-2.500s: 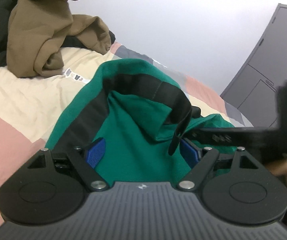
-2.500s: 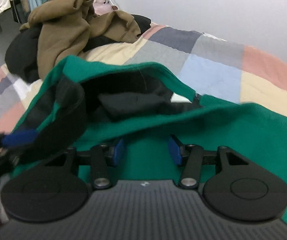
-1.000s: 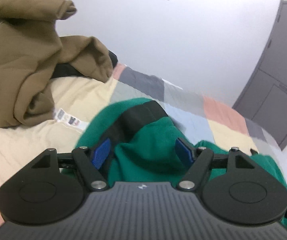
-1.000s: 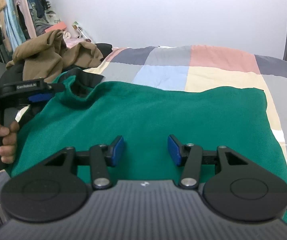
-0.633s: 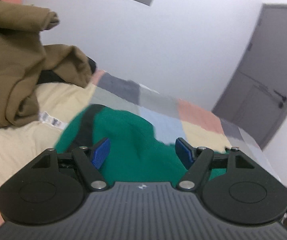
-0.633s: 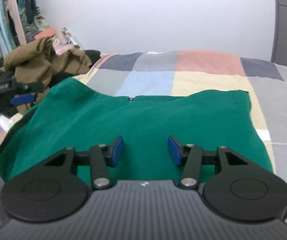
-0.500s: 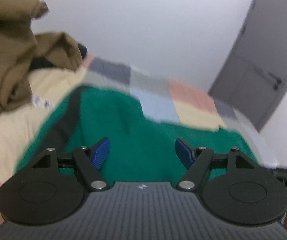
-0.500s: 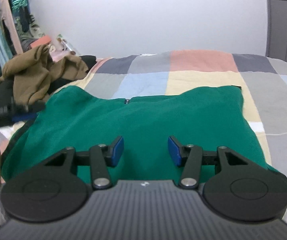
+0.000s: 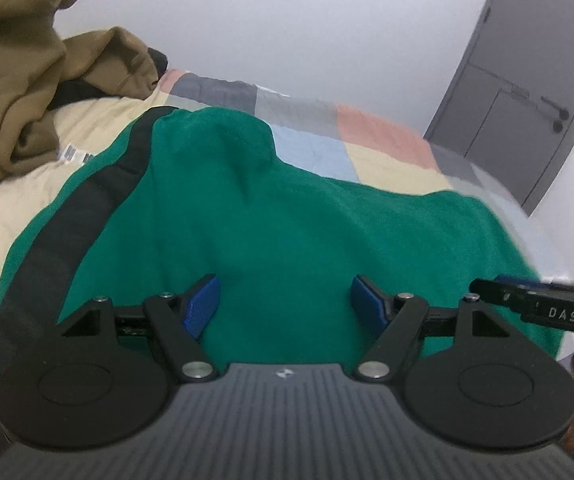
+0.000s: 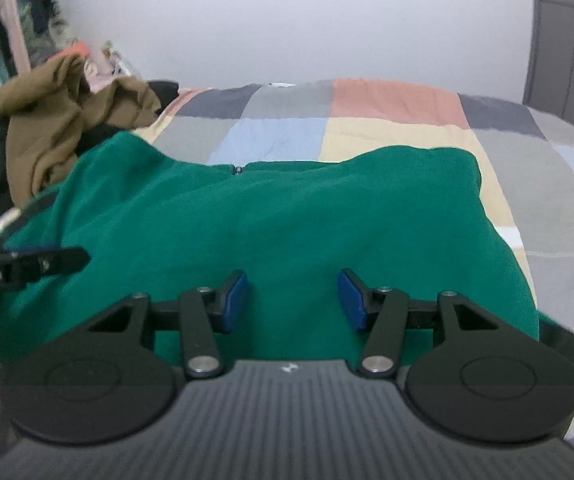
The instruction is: Fold large clothes
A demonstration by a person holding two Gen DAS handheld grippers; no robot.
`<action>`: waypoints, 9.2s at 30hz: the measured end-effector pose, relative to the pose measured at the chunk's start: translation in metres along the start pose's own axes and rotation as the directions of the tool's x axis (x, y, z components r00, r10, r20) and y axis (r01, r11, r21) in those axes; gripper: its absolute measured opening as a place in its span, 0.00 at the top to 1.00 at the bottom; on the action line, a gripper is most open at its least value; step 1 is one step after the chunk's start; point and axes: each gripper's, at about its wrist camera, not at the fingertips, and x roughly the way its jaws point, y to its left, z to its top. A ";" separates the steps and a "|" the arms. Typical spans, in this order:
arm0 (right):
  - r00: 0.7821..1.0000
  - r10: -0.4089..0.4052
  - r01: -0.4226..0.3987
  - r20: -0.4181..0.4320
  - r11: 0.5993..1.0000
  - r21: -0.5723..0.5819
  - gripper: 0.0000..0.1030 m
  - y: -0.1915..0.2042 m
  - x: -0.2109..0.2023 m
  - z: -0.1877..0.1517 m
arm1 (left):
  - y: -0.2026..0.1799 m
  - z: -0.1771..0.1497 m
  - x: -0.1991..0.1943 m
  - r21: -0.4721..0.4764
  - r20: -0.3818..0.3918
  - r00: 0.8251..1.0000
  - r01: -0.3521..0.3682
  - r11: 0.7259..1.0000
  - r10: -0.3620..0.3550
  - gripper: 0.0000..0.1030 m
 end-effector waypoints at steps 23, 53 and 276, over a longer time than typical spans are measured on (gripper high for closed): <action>0.915 0.403 -0.211 -0.008 0.497 0.841 0.10 -0.064 -0.017 -0.085 | 0.037 -0.054 -0.048 -0.578 -0.102 0.950 0.186 0.795 -0.297 0.09; 0.977 0.124 -0.207 0.173 0.733 0.648 0.69 -0.073 -0.084 -0.048 | 0.058 -0.048 -0.089 -0.657 0.093 0.977 0.207 0.725 -0.194 0.78; 0.937 0.076 -0.226 0.342 0.877 0.424 0.56 -0.222 -0.091 0.041 | -0.104 0.038 0.099 -0.507 0.162 0.830 0.534 0.676 -0.534 0.55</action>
